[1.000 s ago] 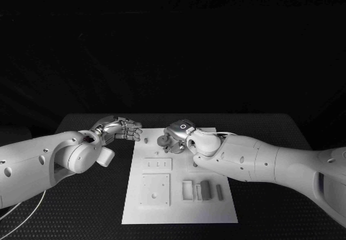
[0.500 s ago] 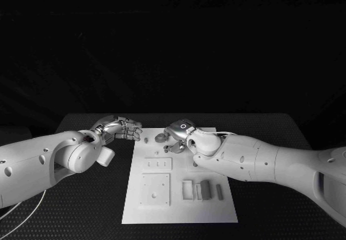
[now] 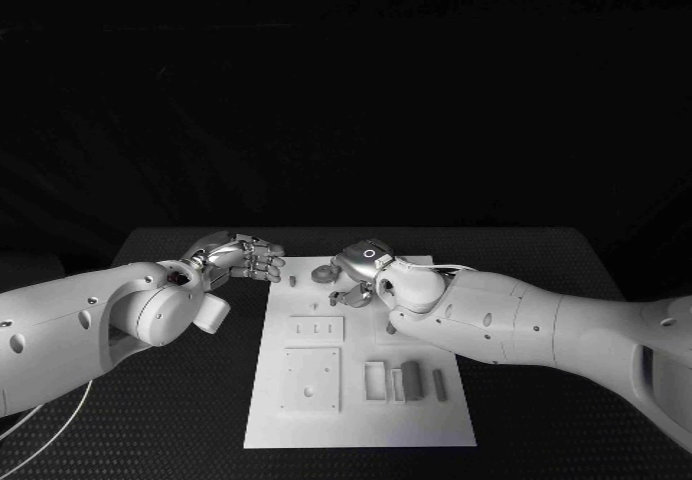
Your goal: Assemble the parts on the task board
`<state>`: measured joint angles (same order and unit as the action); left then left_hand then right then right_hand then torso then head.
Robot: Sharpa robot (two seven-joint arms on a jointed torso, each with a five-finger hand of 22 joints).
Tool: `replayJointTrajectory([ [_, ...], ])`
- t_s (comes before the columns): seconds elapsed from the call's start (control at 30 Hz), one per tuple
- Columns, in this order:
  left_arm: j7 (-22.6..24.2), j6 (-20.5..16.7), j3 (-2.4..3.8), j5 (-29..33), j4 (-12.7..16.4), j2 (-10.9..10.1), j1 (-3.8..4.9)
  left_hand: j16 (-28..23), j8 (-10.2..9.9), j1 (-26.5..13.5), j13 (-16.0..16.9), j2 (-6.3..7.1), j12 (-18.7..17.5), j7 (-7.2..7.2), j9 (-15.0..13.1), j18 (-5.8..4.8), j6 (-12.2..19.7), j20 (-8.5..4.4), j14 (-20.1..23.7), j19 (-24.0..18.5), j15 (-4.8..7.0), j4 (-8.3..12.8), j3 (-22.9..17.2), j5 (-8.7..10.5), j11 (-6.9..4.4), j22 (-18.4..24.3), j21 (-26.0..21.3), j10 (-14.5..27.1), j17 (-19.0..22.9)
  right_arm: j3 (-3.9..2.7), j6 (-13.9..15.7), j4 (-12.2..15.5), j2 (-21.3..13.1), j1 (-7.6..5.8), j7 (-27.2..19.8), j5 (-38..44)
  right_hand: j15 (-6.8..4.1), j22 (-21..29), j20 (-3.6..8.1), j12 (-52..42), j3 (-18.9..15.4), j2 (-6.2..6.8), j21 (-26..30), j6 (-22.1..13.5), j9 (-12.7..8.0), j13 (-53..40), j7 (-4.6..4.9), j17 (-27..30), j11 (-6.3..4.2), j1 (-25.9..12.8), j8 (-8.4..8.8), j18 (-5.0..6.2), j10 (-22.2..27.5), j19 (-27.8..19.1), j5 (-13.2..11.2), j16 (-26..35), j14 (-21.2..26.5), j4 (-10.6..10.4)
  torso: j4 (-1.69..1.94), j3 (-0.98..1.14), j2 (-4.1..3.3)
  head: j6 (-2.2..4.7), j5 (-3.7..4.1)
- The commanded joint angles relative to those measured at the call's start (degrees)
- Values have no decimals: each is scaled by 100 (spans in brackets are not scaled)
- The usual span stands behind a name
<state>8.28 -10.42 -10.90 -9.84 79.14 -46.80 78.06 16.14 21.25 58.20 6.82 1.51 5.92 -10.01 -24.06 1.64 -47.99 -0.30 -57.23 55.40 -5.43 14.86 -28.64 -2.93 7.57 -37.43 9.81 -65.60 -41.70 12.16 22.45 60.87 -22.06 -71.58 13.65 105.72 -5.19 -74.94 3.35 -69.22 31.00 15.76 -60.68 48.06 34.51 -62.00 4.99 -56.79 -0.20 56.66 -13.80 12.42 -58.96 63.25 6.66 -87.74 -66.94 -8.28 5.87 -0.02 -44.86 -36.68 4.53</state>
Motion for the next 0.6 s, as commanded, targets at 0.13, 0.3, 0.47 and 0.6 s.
replayJointTrajectory([
  [0.13, 47, 73, 3, -10, 13, -4, 2, -31, -12, 3, -3, 55, -24, -4, 9, 69, 23, 39, -18, 19, -37, -26, -7, 4, 31, -11, -21, -20, -11, 2, 26, 55, -60, 2, -15, 14, -32, -104, 22, -29, -22, -113, 1, 836, 17, 15, 161, -14, 54, 212, -45, 258, 133, 13, 18, 19, -20, 164, -6, 2, -1, 0, 4],
  [0.3, 45, 78, 3, -10, 21, -10, 2, -32, -11, 3, -3, 56, -25, -4, 10, 69, 23, 39, -18, 19, -37, -26, -7, 3, 31, -11, -21, -20, -13, 2, 18, 117, -106, 2, -19, 10, -32, -104, 20, -29, -30, -120, 1, 839, 18, 16, 161, -22, 54, 213, -47, 258, 133, 12, 17, 19, -25, 170, -4, 2, -1, -5, 11],
  [0.47, 45, 73, 3, -10, 19, -17, 2, -34, -11, 3, -2, 56, -26, -4, 10, 69, 23, 39, -19, 20, -37, -26, -7, 3, 31, -12, -22, -21, -14, 1, 13, 223, -164, 1, -21, 9, -31, -104, 17, -29, -38, -128, 0, 847, 20, 18, 159, -23, 53, 211, -51, 258, 131, 11, 18, 19, -27, 173, -2, 3, 0, -5, 15],
  [0.6, 44, 81, 3, -10, 23, -20, 2, -34, -10, 4, -2, 56, -27, -4, 10, 69, 23, 39, -19, 20, -37, -26, -7, 4, 31, -13, -23, -22, -15, 0, 6, 291, -208, 1, -19, 9, -32, -104, 16, -29, -41, -132, 0, 851, 20, 19, 158, -26, 52, 213, -53, 258, 130, 11, 18, 19, -29, 177, 0, 1, 0, -12, 18],
])
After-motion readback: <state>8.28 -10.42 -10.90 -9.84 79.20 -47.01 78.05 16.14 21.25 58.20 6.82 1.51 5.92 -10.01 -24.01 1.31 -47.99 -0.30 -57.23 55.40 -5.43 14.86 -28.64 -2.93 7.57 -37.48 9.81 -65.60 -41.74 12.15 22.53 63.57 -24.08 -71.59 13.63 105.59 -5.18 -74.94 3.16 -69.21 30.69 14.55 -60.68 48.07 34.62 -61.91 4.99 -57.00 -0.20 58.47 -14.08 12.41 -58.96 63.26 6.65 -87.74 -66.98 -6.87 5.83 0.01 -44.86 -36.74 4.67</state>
